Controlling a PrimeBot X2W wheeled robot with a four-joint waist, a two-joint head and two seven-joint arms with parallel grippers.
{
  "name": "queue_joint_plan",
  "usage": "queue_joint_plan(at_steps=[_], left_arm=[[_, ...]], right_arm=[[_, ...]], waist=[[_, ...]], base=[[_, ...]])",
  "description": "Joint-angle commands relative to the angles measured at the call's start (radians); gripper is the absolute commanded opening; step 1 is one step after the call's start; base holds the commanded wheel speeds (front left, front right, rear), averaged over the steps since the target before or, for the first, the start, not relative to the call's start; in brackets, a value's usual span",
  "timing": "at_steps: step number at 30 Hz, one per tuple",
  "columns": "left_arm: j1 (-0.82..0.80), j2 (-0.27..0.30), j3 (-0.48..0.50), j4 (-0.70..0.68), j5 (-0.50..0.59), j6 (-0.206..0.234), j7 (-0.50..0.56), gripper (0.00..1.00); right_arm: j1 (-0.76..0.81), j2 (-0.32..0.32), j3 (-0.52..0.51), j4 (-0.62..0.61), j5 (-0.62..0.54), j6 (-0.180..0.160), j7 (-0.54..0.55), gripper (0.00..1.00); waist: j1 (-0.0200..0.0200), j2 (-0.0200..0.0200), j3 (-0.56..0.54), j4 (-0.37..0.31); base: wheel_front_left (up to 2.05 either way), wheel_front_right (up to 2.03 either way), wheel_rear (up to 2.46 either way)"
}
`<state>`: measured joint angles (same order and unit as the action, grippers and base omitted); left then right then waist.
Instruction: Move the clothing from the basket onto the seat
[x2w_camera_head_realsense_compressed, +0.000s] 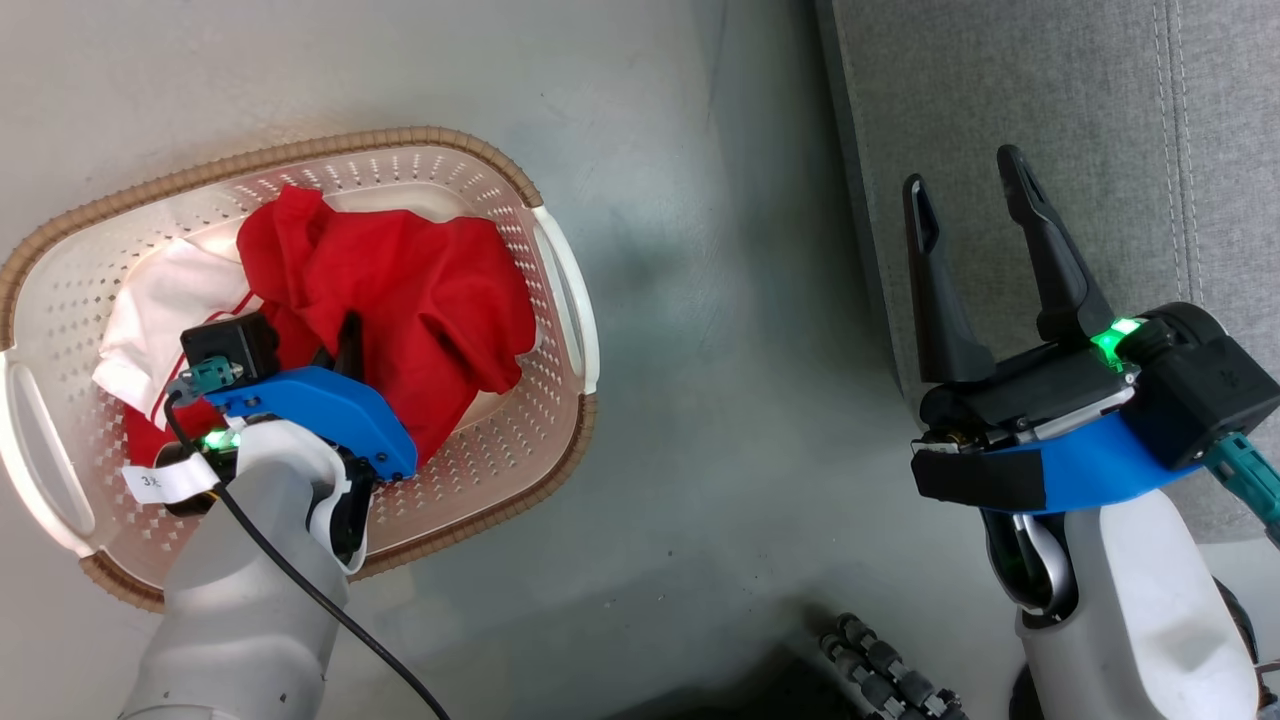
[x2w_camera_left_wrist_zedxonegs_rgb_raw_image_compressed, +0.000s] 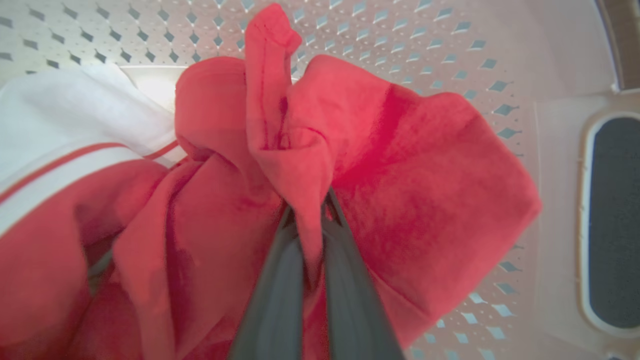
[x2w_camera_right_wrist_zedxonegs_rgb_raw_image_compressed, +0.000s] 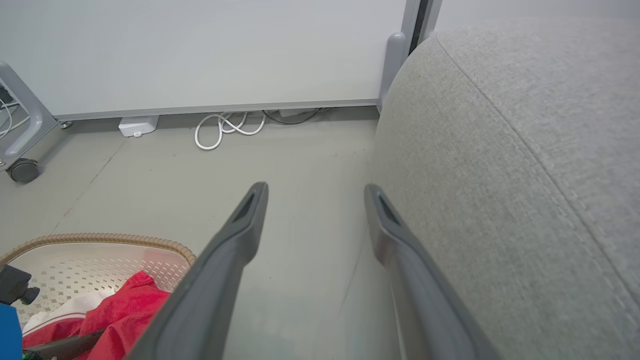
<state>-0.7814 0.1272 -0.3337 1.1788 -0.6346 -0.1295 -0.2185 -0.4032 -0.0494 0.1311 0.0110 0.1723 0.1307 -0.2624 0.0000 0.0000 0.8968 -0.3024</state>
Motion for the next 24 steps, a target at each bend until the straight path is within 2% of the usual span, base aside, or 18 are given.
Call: queue_joint_plan(at_steps=[1,12,24], left_arm=[[-0.018,0.007,-0.004,-0.001,-0.006,-0.001,-0.003,0.00],[0.022,-0.005,-0.064,-0.007,-0.053,-0.001,0.004,0.00],[0.139,-0.021,-0.206,-0.116,-0.137,-0.001,0.024,0.00]], right_arm=[[-0.017,-0.002,-0.001,0.000,-0.001,0.000,-0.004,1.00],[-0.019,-0.002,0.005,0.023,-0.007,0.000,-0.004,1.00],[0.032,-0.002,-0.006,0.080,-0.022,0.000,-0.004,1.00]], waist=[[0.0000,0.0000,-0.002,0.001],[0.0000,0.0000,-0.080,0.025],[0.0000,0.0000,-0.306,0.075]], base=[[0.00,0.00,0.00],[0.00,0.00,0.00],[0.00,0.00,0.00]])
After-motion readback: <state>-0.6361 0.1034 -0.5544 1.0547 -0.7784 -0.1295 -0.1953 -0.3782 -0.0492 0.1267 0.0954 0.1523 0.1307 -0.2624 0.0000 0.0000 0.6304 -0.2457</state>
